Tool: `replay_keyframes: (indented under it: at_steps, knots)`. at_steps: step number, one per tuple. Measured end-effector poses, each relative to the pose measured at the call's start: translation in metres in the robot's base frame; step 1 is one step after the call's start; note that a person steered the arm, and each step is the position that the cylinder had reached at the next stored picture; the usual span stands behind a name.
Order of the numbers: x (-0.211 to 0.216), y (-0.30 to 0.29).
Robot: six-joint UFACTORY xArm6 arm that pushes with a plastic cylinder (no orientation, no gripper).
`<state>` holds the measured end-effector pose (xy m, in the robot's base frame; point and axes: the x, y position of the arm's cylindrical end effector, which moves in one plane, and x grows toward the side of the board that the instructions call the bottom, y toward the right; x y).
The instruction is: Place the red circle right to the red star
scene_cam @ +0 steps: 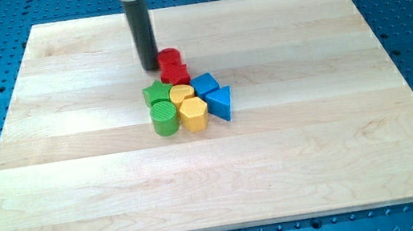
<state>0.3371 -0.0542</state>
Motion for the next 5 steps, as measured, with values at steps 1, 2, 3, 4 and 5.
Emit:
replay_keyframes:
  at_steps: [1,2,3,4,5]
  knots:
    - [-0.008,0.042]
    - [0.005,0.062]
    - [-0.003,0.073]
    - [-0.007,0.126]
    - [0.016,0.114]
